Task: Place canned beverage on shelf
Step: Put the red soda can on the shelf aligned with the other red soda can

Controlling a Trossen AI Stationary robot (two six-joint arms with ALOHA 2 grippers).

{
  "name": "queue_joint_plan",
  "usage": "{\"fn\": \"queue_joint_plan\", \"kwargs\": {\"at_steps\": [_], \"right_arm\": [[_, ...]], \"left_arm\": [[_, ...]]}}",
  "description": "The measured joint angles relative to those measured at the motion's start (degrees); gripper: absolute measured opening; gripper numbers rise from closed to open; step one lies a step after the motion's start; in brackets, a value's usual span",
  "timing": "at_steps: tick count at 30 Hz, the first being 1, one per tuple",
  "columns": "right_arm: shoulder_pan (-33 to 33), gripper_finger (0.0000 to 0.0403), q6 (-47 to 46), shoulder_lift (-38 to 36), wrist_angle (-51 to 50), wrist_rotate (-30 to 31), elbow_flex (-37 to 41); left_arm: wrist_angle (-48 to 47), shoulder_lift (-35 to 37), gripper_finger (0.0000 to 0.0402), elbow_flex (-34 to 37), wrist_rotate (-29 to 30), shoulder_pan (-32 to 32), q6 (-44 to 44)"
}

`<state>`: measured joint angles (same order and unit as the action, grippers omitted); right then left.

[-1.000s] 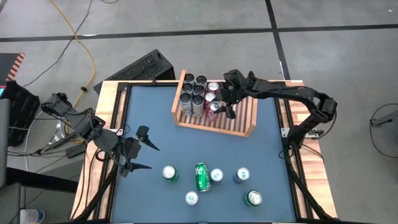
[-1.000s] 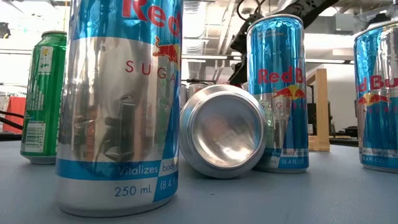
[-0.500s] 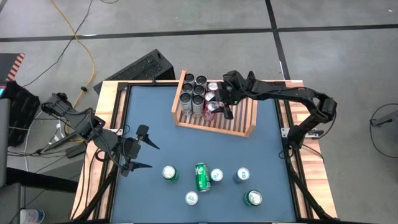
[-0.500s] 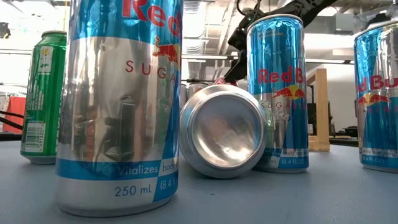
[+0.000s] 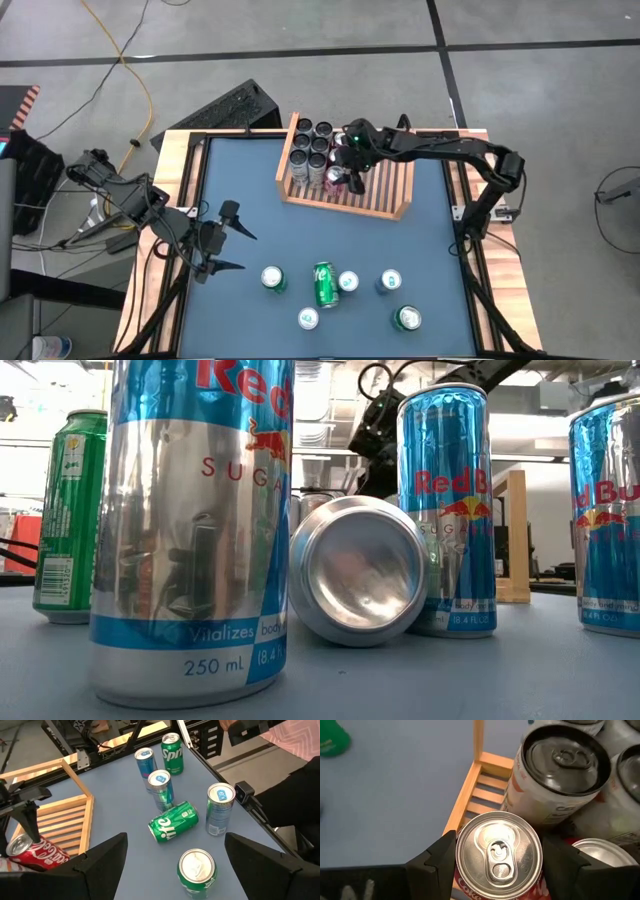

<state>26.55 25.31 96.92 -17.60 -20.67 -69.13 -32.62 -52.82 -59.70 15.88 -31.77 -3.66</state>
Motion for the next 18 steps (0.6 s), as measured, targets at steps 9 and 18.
{"fn": "queue_joint_plan", "kwargs": {"at_steps": [9,18], "right_arm": [[-0.02,0.0234,-0.25,-0.02,-0.74,1.84,-0.05],[-0.01,0.0235,0.99,-0.02,-1.05,2.17,-0.05]], "left_arm": [[-0.02,0.0,0.0322,0.0,-0.02,0.0,-0.15],[-0.02,0.0,0.0322,0.0,-0.01,0.0,-0.08]]}}
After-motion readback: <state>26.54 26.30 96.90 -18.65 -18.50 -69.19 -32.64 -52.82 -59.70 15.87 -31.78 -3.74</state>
